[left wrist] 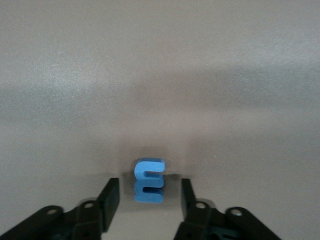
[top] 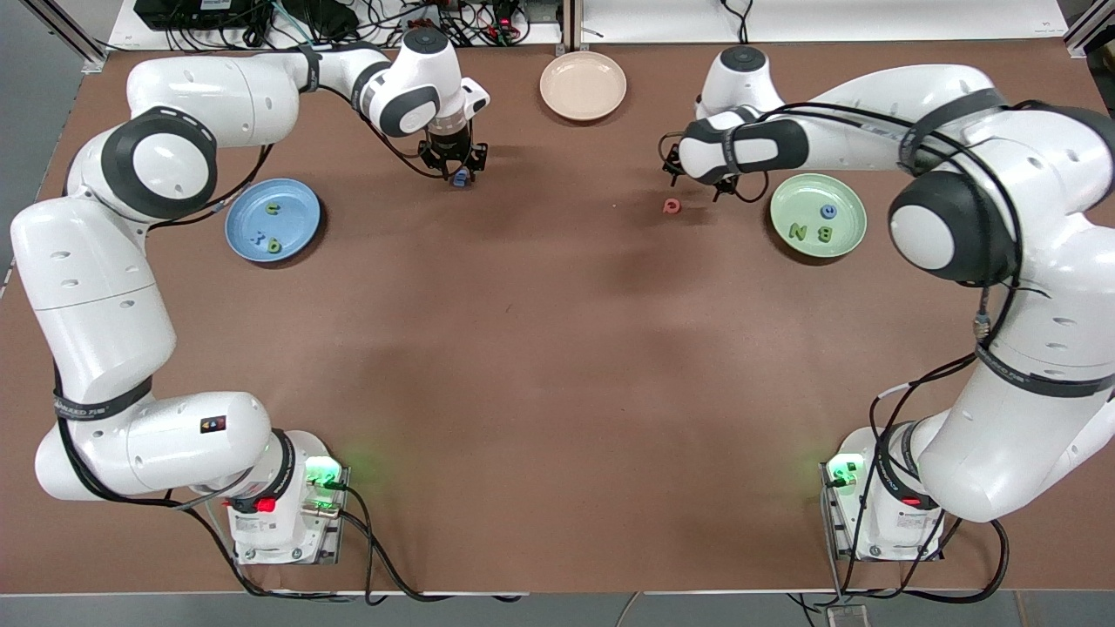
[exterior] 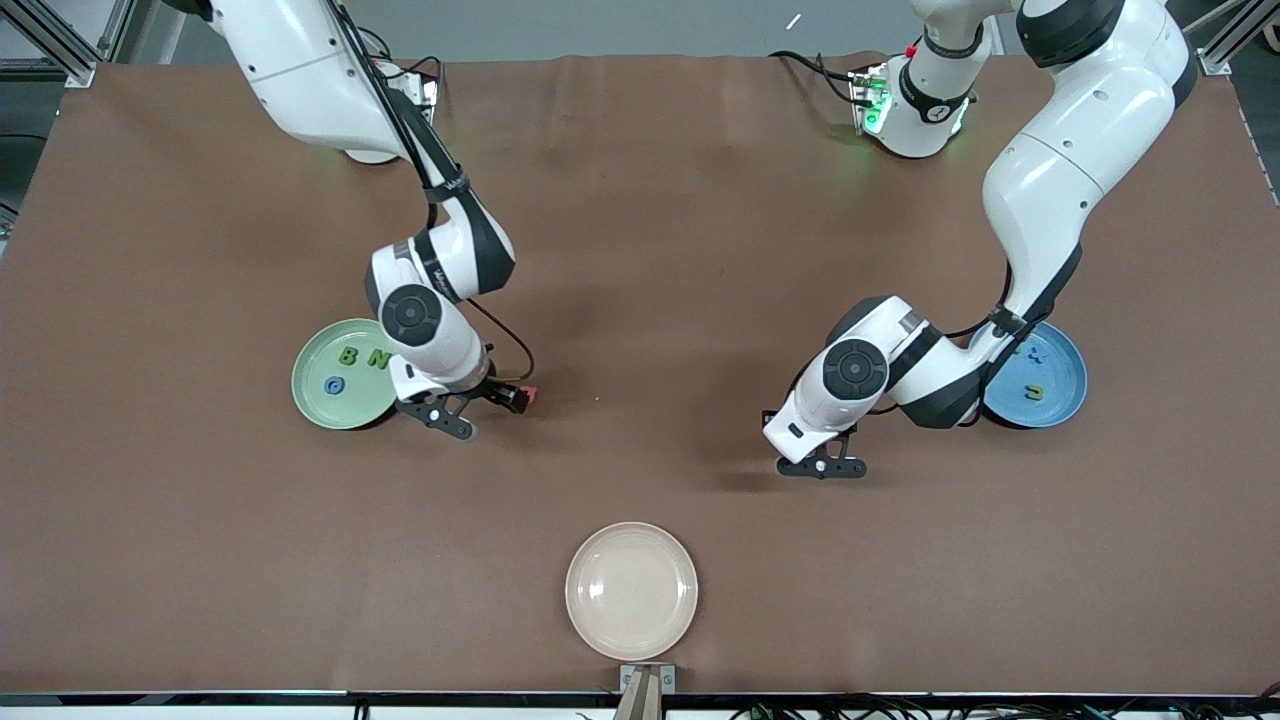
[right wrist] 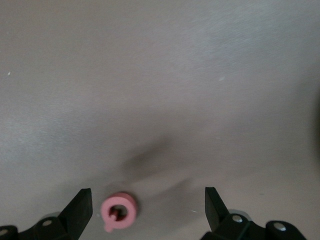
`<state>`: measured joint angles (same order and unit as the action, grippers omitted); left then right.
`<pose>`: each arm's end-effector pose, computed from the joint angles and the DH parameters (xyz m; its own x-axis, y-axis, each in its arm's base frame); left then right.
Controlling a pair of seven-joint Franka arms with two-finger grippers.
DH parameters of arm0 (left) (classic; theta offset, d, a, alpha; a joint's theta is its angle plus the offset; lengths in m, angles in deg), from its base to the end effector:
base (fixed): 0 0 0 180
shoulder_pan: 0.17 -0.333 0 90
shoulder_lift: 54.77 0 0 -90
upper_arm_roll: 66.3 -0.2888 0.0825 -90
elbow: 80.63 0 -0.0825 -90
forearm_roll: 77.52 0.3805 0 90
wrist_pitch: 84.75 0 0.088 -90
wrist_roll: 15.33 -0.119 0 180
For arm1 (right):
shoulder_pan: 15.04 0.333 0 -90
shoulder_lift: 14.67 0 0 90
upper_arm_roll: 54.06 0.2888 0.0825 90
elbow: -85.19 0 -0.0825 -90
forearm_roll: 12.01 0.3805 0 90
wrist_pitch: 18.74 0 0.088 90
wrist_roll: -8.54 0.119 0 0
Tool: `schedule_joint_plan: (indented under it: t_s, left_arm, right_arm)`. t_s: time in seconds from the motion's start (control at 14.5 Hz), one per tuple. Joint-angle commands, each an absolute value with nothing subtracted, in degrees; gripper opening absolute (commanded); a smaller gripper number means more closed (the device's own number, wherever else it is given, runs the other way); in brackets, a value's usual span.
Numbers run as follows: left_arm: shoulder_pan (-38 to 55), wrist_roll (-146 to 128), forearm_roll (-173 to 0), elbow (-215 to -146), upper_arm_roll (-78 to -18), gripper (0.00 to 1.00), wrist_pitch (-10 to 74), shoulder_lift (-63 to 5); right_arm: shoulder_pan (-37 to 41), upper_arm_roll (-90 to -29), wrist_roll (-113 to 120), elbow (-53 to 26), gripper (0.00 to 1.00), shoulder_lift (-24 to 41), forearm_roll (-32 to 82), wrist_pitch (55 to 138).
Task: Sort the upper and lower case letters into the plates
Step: 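Grasp the pink q with the right gripper while the left gripper grasps the e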
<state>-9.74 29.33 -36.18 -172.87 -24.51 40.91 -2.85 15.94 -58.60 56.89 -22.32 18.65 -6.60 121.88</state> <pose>0.5959 -0.2860 0.1574 0.9984 -0.0505 -0.0258 -0.0511 -0.9984 -0.0228 0.5542 0.2773 0.1678 0.9036 -0.4281 -0.0130 -0.4282 -0.9036 -0.0099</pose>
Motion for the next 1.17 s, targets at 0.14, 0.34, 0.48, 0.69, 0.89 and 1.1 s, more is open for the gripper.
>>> schedule_joint_plan:
  t_s: [0.14, 0.34, 0.48, 0.69, 0.89, 1.1]
  left_arm:
    - [-9.05, 29.14, -37.18, -171.77, -25.17, 0.45, 41.99, -2.04]
    - [-8.96, 29.5, -37.36, -171.77, -25.17, 0.29, 41.99, -1.95]
    - [-9.05, 32.64, -37.36, -171.77, -25.17, 0.18, 41.99, -2.04]
    - [-9.92, 34.68, -37.09, -171.86, -24.99, 0.09, 41.99, -3.53]
    - [-12.9, 34.42, -37.62, -173.26, -23.07, 0.09, 39.1, -7.65]
    - [-27.44, 32.5, -37.8, -178.43, -10.55, 0.09, 31.3, -9.6]
  right_arm:
    - [18.09, -59.24, 60.13, -18.96, 0.86, 21.71, -6.38, 121.54]
    - [18.97, -59.24, 61.97, -19.13, 0.78, 21.8, -6.47, 121.45]
    - [19.85, -59.33, 62.15, -19.48, 0.74, 21.8, -6.47, 121.27]
    - [19.94, -59.33, 62.33, -20.54, 0.69, 21.71, -6.47, 121.36]
    - [20.38, -59.33, 63.38, -21.59, 0.67, 21.62, -6.47, 122.5]
    - [20.47, -59.33, 63.47, -22.12, 0.6, 21.54, -6.47, 123.12]
